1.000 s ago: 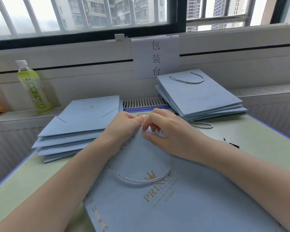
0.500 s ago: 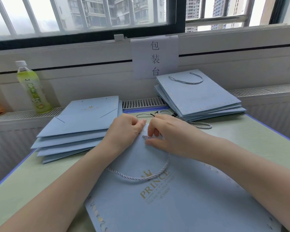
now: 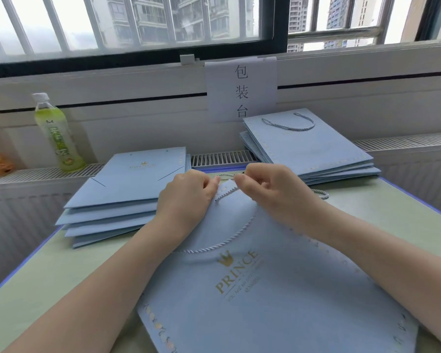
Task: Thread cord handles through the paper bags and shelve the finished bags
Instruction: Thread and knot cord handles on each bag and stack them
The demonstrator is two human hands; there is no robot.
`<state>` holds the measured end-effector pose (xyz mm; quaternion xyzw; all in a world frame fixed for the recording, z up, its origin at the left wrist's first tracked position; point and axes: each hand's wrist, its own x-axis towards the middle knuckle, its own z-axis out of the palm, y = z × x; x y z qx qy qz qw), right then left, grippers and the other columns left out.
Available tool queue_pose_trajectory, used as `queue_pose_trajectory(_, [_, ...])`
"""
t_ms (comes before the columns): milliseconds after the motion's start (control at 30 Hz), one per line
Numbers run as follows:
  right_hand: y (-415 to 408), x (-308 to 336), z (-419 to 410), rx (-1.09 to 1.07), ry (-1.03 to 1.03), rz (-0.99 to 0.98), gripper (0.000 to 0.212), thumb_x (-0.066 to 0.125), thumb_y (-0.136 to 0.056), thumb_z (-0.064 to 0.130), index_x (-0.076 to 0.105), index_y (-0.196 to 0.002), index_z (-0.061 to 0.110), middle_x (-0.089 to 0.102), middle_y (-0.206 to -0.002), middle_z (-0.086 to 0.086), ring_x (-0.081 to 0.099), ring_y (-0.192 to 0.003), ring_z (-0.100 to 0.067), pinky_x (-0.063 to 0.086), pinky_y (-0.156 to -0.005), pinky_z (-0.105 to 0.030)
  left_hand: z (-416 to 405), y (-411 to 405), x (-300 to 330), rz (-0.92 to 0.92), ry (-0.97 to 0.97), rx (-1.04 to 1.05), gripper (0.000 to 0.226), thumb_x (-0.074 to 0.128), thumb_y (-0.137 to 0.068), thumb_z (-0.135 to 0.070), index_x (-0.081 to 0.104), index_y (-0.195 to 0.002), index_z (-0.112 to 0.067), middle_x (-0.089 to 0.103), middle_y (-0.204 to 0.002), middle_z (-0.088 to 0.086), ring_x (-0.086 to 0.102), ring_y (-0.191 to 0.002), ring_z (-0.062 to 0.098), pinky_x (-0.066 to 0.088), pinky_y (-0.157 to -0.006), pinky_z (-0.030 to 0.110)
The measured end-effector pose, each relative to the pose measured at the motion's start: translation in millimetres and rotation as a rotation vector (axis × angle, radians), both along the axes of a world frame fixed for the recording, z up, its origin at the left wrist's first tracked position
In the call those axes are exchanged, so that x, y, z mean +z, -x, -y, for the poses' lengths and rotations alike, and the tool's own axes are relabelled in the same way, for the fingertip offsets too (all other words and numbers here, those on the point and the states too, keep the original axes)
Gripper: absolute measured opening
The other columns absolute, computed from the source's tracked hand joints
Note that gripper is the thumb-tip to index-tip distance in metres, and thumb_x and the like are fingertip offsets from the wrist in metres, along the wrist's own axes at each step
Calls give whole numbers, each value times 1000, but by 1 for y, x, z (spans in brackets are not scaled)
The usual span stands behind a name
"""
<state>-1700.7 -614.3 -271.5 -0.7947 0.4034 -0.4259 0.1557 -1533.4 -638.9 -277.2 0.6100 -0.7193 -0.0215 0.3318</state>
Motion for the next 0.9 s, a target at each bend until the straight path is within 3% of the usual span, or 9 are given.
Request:
queue_pose_trajectory(100, [10,9,5,-104,-112,-126,28,47,-93,44,54,-88,17,53,-74,13,49,-67,-2,39,-60,-19,-3,-1,7,-36,71,57,52,43,-98,-38,32,-53,-12,39,-53,2,40,-62,30,26,-55,33])
queue_pose_trajectory(200, [21,9,11,-124,-261,-213,36,47,-88,53,51,-108,24,56,-92,14,55,-85,-4,44,-74,-22,-5,-2,13,-66,191,105,53,42,-98,-40,31,-54,-12,35,-52,2,38,-63,32,27,-57,34])
queue_pose_trajectory(333, [26,8,13,-8,-468,-87,25,56,-89,43,57,-103,23,65,-80,10,58,-64,-5,47,-59,-22,-8,-3,15,-28,294,113,50,43,-97,-42,34,-56,-15,40,-56,1,44,-68,33,29,-61,34])
queue_pose_trajectory(467, [31,15,16,-84,-417,185,4,59,-92,23,62,-94,21,71,-83,0,63,-63,-7,50,-61,-22,-6,-1,14,158,240,121,33,44,-94,-50,55,-93,-19,62,-96,0,48,-100,26,28,-81,36])
queue_pose_trajectory(567, [37,17,22,-178,-340,324,4,59,-92,21,62,-89,22,69,-78,4,61,-55,1,48,-53,-14,-6,0,14,142,284,155,46,51,-91,-49,49,-126,-19,52,-127,1,37,-121,26,29,-93,41])
queue_pose_trajectory(700, [50,18,31,-284,-277,596,7,56,-95,21,60,-97,17,68,-86,1,61,-55,-3,50,-51,-15,-10,5,15,-219,233,38,73,62,-88,-34,22,-146,-16,29,-146,6,27,-133,25,24,-106,38])
queue_pose_trajectory(800, [59,13,37,-373,-248,771,12,51,-97,21,57,-103,12,65,-84,2,60,-57,-3,50,-53,-16,-4,4,14,-497,-34,1,72,63,-89,-29,21,-147,-16,33,-145,6,39,-129,22,32,-104,31])
queue_pose_trajectory(833, [62,12,40,-395,-243,828,12,51,-97,21,56,-104,12,64,-82,4,59,-56,-2,49,-53,-16,-3,2,15,-603,-168,-40,61,62,-90,-29,33,-141,-14,47,-136,7,53,-117,21,43,-98,33])
queue_pose_trajectory(900, [64,10,41,-430,-280,923,15,50,-98,22,55,-105,11,62,-77,4,58,-51,-2,48,-48,-15,1,-1,12,-811,-413,-156,24,58,-93,-25,59,-109,-6,72,-93,6,70,-73,15,58,-64,29])
